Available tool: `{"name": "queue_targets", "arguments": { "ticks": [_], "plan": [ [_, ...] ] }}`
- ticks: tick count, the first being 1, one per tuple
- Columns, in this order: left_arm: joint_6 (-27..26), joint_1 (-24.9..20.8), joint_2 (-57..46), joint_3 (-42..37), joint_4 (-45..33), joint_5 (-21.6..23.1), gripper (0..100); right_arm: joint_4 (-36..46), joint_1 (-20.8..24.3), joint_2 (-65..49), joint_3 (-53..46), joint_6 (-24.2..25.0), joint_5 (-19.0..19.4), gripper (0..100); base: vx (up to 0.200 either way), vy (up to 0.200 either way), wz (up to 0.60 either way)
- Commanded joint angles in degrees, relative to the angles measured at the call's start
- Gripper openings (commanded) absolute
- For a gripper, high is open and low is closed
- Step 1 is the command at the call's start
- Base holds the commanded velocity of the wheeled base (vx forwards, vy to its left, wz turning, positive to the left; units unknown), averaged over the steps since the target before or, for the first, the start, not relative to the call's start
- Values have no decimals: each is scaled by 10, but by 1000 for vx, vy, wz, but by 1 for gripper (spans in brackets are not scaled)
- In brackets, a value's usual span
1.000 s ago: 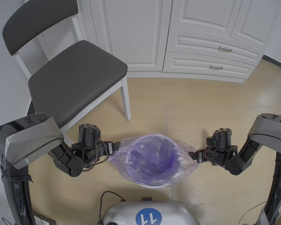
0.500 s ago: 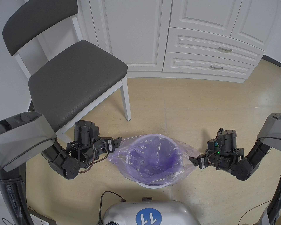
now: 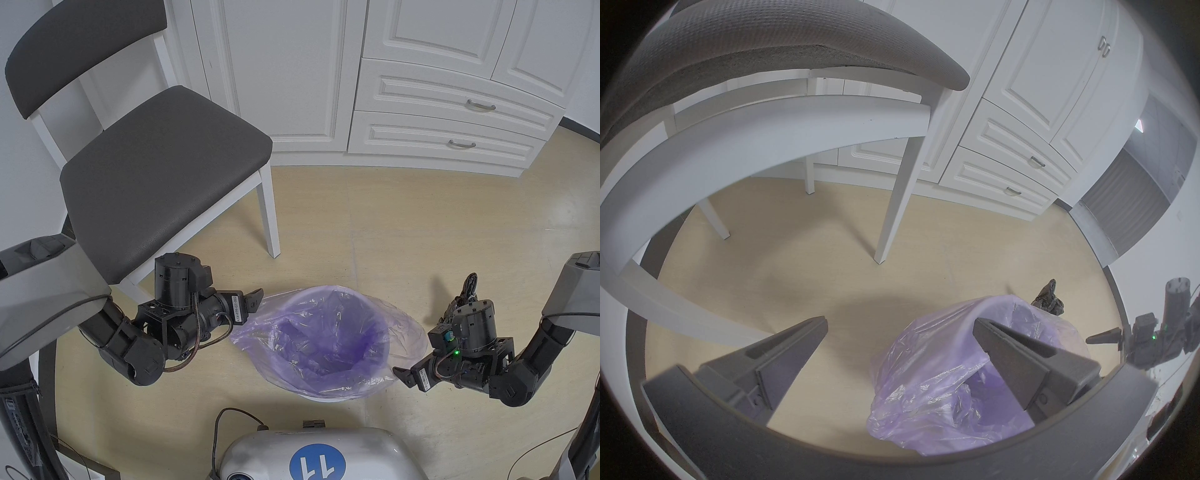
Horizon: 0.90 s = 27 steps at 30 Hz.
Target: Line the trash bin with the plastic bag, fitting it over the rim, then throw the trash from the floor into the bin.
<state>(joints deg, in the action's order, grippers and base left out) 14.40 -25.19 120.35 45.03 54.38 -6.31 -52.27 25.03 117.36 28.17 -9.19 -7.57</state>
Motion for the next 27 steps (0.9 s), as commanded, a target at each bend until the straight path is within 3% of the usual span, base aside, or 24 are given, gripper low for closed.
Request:
{"name": "queue_targets", "arguments": {
  "ticks": [1,19,27],
  "plan": [
    [0,0,-3,1,1,-1,100,0,28,19,-8,1,0,100,0,0,0],
    [1,-2,-15,-1,1,0,100,-9,106,75,-14,8,5,100,0,0,0],
    [4,-48,-21,-11,0,-3,100,-2,101,22,-31,8,4,100,0,0,0]
  ]
}}
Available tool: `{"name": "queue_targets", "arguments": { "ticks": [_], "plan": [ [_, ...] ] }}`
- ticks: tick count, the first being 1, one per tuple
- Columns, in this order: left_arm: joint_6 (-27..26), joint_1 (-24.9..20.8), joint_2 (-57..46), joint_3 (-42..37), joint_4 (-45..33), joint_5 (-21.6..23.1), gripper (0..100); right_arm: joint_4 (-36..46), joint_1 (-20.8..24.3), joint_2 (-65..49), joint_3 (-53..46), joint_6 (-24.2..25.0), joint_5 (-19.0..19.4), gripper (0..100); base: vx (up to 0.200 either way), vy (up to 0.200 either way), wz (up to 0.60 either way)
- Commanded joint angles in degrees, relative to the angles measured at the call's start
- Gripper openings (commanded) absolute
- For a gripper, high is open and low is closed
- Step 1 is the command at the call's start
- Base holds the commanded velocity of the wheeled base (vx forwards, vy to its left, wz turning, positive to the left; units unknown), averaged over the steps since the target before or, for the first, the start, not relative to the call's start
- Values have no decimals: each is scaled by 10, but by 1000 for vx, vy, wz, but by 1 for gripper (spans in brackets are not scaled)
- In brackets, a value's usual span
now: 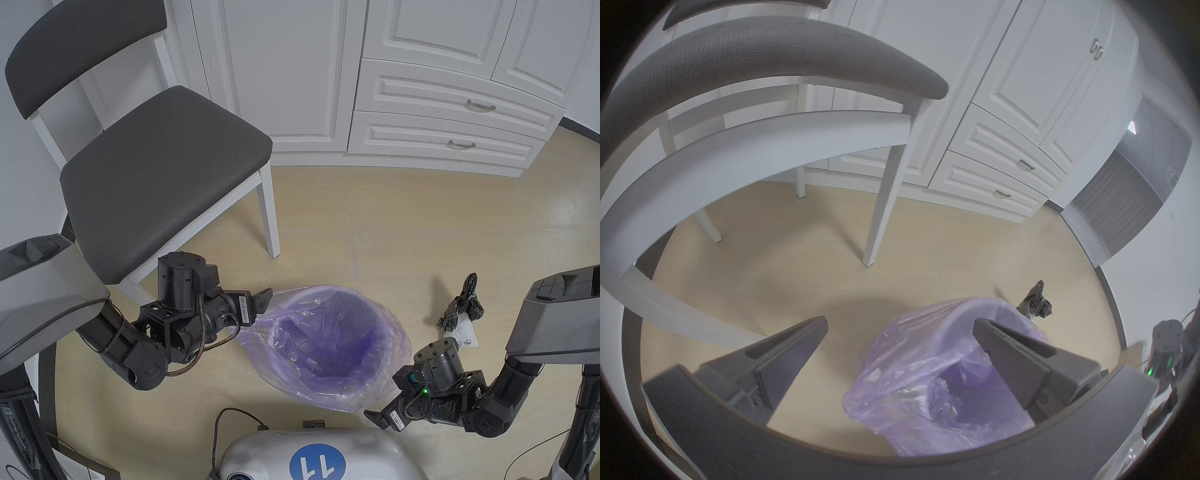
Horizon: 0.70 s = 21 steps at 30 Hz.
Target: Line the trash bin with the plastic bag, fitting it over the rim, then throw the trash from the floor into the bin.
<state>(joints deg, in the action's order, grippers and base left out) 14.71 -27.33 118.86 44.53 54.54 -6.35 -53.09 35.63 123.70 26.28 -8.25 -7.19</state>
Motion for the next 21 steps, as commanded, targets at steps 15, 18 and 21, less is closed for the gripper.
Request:
{"name": "queue_targets", "arguments": {
  "ticks": [15,18,21],
  "plan": [
    [-2,-122,37,236,-345,-57,100,142,-121,-234,10,-14,85,100,0,0,0],
    [-12,-153,64,288,-408,-105,100,155,-175,-216,30,-36,118,100,0,0,0],
    [-32,-175,83,309,-450,-134,100,154,-200,-189,42,-43,119,100,0,0,0]
  ]
}}
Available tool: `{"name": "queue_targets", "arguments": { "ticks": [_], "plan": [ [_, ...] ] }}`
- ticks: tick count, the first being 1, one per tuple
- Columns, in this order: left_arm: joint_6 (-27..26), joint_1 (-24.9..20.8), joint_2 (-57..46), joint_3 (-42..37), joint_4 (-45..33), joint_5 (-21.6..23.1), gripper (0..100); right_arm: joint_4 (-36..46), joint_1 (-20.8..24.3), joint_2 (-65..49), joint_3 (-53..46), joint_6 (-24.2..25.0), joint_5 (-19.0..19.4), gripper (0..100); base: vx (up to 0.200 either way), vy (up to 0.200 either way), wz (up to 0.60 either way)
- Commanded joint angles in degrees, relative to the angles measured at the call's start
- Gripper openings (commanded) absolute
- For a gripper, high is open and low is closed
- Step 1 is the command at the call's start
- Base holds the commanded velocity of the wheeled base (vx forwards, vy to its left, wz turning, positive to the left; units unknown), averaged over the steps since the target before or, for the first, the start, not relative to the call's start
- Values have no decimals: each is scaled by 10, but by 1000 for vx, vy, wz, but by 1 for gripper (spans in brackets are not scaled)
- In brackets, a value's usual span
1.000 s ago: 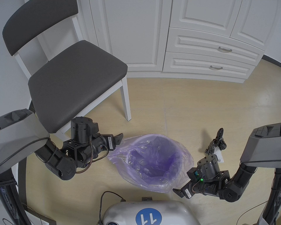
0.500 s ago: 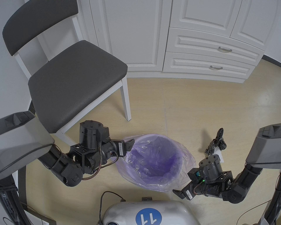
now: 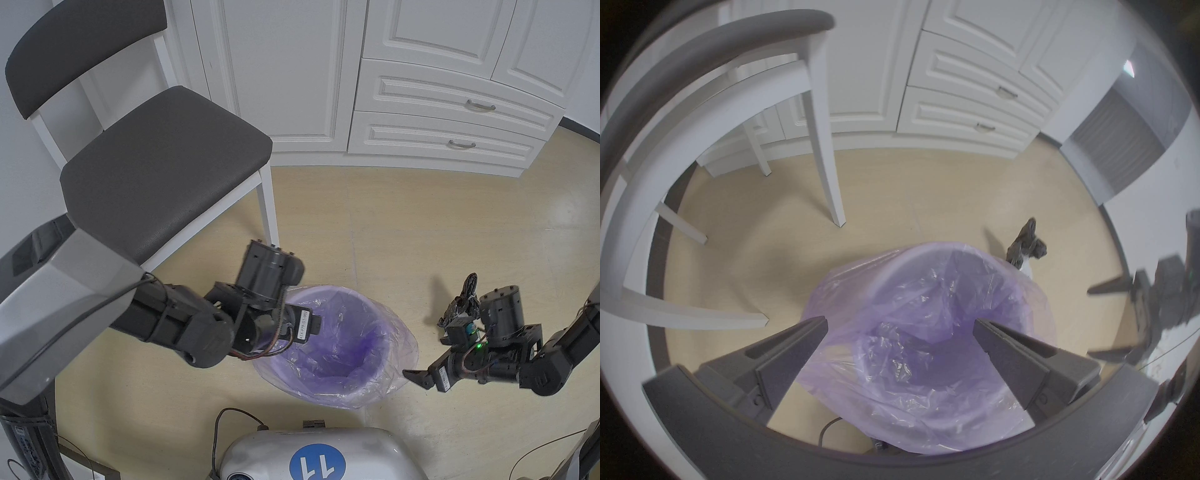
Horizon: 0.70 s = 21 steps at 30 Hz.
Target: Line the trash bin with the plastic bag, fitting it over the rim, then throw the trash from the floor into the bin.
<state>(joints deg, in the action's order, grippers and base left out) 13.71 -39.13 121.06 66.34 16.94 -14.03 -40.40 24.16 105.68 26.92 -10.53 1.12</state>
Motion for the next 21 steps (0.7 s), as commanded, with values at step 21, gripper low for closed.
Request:
{"name": "queue_targets", "arguments": {
  "ticks": [21],
  "plan": [
    [-24,-83,46,-35,-88,-157,100,-56,35,105,74,133,28,100,0,0,0]
  ]
}}
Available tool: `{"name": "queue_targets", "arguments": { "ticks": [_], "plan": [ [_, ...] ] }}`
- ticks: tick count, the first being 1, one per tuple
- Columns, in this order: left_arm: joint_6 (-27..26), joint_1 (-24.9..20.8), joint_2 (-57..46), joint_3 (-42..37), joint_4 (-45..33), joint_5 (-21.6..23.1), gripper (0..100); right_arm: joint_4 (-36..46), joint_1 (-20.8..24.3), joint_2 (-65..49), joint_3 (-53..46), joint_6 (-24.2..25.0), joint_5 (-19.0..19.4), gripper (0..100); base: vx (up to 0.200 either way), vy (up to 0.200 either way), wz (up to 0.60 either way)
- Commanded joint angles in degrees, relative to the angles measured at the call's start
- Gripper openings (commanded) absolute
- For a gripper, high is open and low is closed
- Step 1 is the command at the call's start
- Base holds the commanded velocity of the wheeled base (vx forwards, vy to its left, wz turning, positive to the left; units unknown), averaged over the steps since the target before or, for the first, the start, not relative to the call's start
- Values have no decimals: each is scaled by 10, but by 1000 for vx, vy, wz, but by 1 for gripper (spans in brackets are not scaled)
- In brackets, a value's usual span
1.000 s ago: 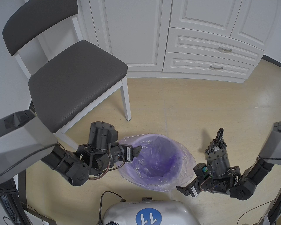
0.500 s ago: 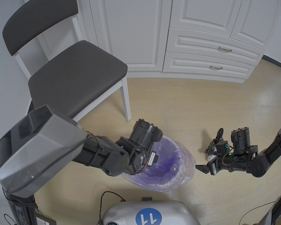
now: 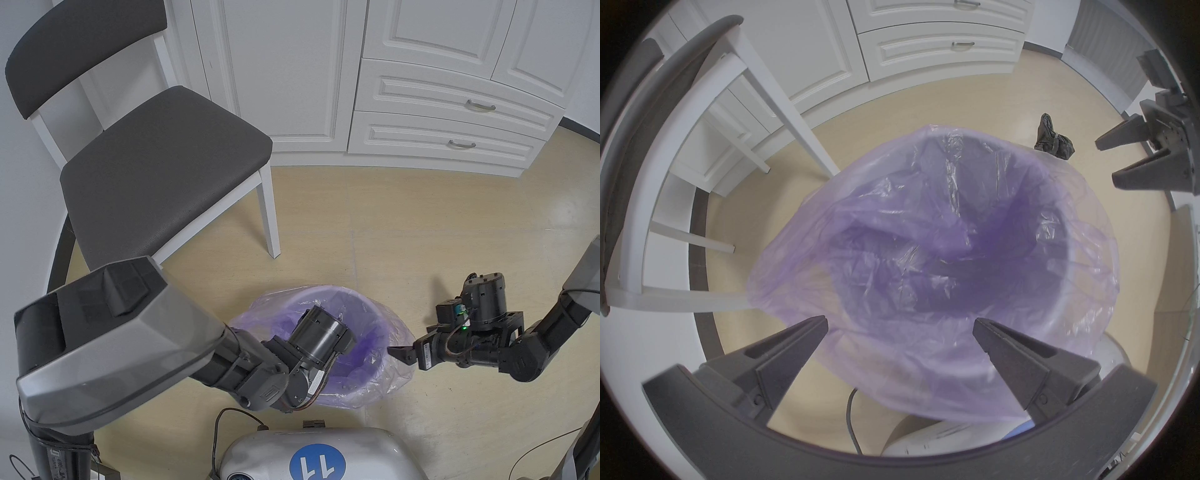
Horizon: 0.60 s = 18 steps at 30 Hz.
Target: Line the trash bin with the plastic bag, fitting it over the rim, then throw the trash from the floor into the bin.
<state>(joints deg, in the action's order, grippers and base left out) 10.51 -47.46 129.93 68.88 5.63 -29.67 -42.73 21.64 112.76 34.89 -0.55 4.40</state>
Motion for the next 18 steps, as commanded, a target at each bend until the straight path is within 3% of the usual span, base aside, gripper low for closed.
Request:
{"name": "queue_targets", "arguments": {
  "ticks": [1,6,11,18],
  "plan": [
    [9,0,-46,-67,32,0,100,-33,65,35,-7,33,-4,100,0,0,0],
    [13,0,-69,-152,124,4,100,-34,101,57,-22,30,-10,100,0,0,0],
    [11,3,-69,-209,189,7,100,-34,111,89,-32,4,-43,100,0,0,0],
    [12,16,-68,-239,203,39,100,-34,115,94,-64,-62,-43,100,0,0,0]
  ]
}}
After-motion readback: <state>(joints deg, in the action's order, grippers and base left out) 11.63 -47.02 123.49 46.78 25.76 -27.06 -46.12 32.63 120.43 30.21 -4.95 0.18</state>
